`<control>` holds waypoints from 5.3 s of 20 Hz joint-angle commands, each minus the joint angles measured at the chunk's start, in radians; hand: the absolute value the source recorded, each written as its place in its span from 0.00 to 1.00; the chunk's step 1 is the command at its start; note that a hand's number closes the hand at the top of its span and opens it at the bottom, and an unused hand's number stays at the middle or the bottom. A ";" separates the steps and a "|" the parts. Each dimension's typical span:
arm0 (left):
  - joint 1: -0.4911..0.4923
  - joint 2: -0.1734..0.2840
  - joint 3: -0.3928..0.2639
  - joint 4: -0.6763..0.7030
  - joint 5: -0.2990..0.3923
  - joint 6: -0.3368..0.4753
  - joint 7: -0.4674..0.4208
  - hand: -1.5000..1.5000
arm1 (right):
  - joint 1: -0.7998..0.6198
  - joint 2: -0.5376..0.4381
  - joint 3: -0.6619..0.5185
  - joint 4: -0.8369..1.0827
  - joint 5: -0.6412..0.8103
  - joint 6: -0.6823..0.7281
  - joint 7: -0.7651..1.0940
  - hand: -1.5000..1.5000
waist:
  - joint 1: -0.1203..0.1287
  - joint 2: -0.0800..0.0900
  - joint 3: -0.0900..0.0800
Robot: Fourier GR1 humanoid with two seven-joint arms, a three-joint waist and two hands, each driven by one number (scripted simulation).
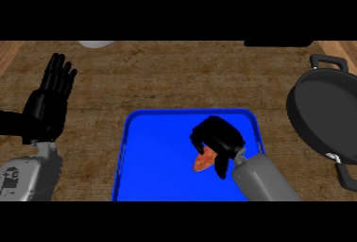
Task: Pick the sweet potato from the tray and place it in the pot
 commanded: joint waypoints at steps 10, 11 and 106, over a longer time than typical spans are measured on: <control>0.048 0.018 0.039 0.012 0.022 -0.031 -0.019 0.50 | 0.488 0.069 0.457 -0.623 0.293 -0.045 0.519 1.00 | -0.024 -0.002 0.012; 0.022 -0.005 0.017 0.031 -0.012 0.002 -0.027 0.50 | 0.503 0.062 0.432 -0.680 0.312 -0.065 0.535 1.00 | -0.033 0.000 0.012; -0.027 -0.035 0.031 0.027 -0.017 -0.054 -0.011 0.50 | -0.055 -0.943 -1.304 0.993 -0.850 0.340 -0.509 0.00 | 0.030 0.027 0.022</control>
